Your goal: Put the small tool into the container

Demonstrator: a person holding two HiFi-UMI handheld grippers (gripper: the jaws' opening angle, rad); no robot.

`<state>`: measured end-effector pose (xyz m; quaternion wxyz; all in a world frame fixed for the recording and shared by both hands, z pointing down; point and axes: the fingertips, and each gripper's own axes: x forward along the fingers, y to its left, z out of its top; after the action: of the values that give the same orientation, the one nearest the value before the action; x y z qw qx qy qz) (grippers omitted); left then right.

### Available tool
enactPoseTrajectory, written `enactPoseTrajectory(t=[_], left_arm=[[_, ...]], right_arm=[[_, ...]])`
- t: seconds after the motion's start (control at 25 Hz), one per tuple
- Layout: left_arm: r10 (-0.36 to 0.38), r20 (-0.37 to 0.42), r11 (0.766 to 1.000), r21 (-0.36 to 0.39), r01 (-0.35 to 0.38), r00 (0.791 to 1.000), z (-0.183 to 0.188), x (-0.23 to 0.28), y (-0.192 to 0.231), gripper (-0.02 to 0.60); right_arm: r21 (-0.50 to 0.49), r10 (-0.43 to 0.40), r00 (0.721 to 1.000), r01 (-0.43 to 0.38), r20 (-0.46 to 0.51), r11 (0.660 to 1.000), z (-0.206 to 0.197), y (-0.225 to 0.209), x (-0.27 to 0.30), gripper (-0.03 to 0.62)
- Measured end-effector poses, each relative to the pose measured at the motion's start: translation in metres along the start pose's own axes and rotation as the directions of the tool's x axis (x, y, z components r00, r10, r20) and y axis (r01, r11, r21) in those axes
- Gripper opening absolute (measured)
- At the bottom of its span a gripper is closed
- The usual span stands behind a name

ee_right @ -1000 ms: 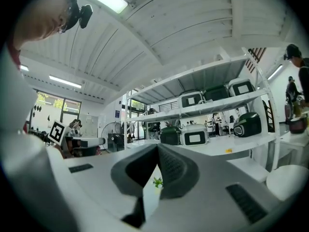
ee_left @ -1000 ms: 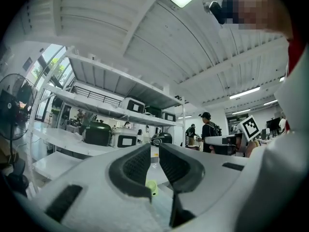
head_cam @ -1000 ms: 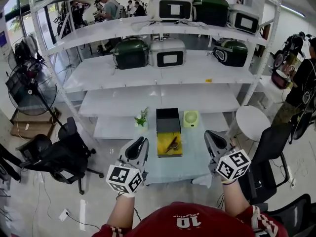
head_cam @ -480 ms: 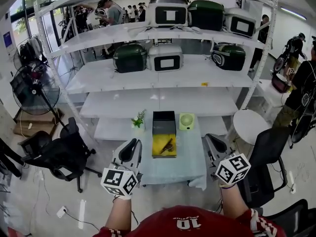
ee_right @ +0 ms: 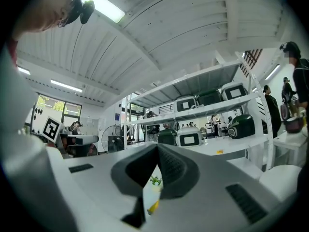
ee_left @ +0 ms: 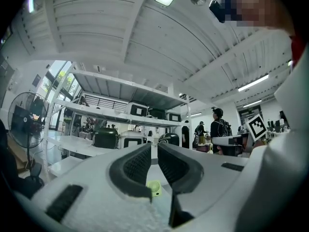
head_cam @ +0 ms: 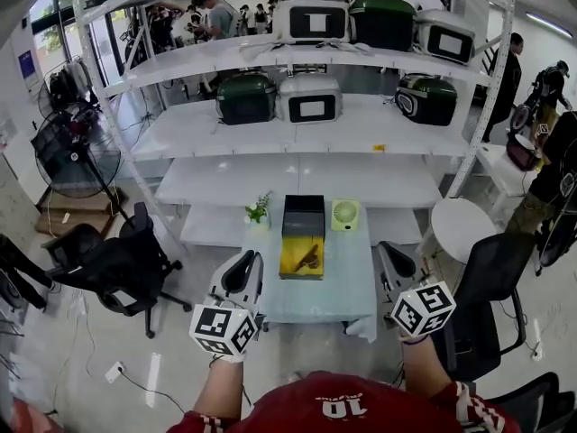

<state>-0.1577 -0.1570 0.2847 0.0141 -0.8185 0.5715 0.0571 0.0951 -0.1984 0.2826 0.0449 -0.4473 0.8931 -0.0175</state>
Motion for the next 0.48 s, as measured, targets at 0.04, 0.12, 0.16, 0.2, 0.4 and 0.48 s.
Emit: enactPoseTrajectory(t=[0.04,0.12,0.16,0.2,0.4,0.48], left_arm=[[0.002,0.0,1.0,0.0,-0.002,1.0,0.0,-0.001,-0.002,0.034],[0.005,0.001,1.0,-0.003,-0.005,1.0,-0.001,-0.002,-0.005,0.029],[0.006,0.002,1.0,-0.005,-0.006,1.0,-0.002,-0.003,-0.007,0.028],[0.006,0.003,1.0,-0.006,-0.006,1.0,-0.002,-0.003,-0.008,0.025],[0.003,-0.003,1.0,-0.015,-0.003,1.0,-0.004,-0.003,-0.014,0.006],[0.005,-0.008,1.0,-0.013,-0.005,1.0,-0.004,-0.002,-0.016,0.0]], right_arm=[[0.003,0.003,1.0,-0.003,0.001,1.0,0.0,0.0,-0.001,0.005],[0.006,0.006,1.0,-0.006,0.003,1.0,0.0,-0.001,-0.003,0.005],[0.006,0.007,1.0,-0.007,0.005,1.0,0.0,-0.002,-0.004,0.005],[0.007,0.009,1.0,-0.009,0.007,1.0,0.0,-0.002,-0.005,0.005],[0.022,0.022,1.0,-0.022,0.009,1.0,0.001,-0.002,-0.006,0.005],[0.027,0.023,1.0,-0.023,0.009,0.999,0.0,-0.002,-0.006,0.005]])
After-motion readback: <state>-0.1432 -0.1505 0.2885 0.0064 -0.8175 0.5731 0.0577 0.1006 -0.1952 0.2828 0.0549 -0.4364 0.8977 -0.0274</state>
